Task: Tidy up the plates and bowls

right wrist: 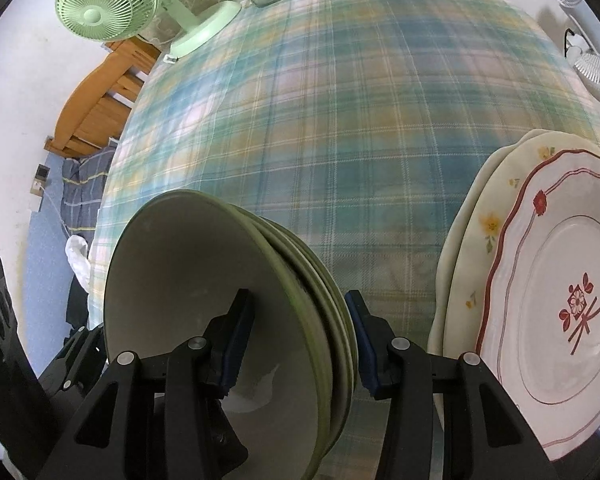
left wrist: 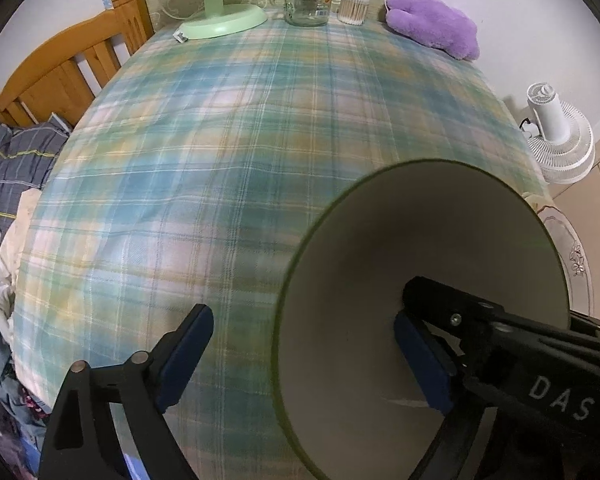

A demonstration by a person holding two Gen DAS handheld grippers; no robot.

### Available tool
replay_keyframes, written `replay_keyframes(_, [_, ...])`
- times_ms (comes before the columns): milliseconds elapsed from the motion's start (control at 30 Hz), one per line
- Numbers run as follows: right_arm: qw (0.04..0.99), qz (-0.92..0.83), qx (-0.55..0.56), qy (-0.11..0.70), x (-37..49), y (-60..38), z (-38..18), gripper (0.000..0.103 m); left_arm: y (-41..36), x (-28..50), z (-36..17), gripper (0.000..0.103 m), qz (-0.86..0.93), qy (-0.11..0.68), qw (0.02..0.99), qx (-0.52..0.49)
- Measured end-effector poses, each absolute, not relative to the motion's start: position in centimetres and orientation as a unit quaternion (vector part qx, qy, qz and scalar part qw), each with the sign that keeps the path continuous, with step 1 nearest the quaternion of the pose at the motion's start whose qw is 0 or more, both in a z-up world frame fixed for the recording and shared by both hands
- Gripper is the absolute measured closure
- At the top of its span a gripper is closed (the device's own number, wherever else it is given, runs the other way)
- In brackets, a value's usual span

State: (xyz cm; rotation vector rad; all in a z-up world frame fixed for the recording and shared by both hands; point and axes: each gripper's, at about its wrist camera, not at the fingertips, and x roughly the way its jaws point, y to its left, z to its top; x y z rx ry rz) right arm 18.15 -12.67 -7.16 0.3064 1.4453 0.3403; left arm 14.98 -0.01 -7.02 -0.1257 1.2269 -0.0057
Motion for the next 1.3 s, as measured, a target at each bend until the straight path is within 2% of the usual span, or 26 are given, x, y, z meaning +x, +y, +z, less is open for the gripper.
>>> replay_keyframes(267, [0.749,0.120,0.100,0.644,17.8,-11.7,-6.3,0.054,0.7,15.3,-7.6,0.009,-0.049,0.564,0.820,-0.086])
replay_keyframes(467, [0.768,0.095,0.077,0.628,17.7,-11.5,-5.6,0.056,0.6,15.6,-7.7,0.019,-0.097,0.552,0.822,-0.099])
replay_keyframes(600, [0.770,0.089,0.085,0.626,17.5,-11.7,-5.7,0.056,0.5,15.4,-7.4,0.048,-0.142,0.546,0.817,-0.114])
replay_keyframes(1300, [0.759,0.028,0.153,0.633,15.7,-12.7,-4.2,0.056,0.0,15.4,-5.7,0.051,-0.197,0.560,0.800,-0.085])
